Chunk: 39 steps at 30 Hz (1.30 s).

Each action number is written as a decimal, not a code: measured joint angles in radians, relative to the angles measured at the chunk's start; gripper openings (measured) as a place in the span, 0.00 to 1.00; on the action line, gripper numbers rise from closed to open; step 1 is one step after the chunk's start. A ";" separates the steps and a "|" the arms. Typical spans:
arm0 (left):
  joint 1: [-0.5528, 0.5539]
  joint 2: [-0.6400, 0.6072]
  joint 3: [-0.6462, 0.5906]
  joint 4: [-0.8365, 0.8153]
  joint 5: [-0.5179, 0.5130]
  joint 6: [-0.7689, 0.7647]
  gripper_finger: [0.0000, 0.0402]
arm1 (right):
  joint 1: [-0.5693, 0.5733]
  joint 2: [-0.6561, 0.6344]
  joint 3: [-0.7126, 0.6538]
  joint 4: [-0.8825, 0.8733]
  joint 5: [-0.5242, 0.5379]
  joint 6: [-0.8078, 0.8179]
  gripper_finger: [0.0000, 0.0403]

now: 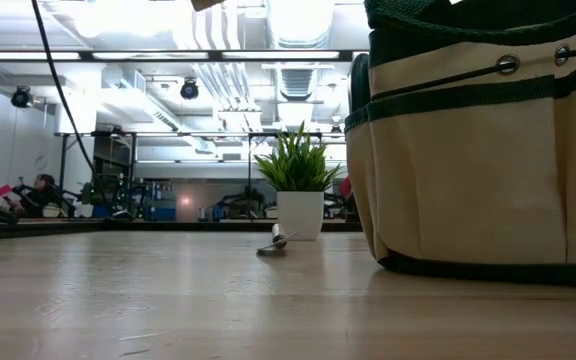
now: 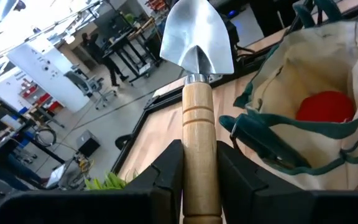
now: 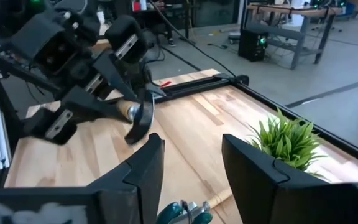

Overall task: Pick & Place Garden tools in Gardening bag
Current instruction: Put the brown trowel into the green gardening bag

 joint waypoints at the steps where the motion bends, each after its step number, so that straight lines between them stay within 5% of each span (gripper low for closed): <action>1: 0.000 0.009 0.007 -0.001 -0.001 0.006 0.19 | -0.001 0.000 0.000 0.001 0.000 0.003 0.39; 27: -0.002 0.050 0.039 0.021 -0.061 0.040 0.19 | -0.017 0.017 -0.017 0.072 -0.086 0.015 0.36; 39: -0.003 0.050 0.035 0.021 -0.060 0.039 0.19 | -0.053 0.104 0.018 0.152 -0.082 -0.110 0.35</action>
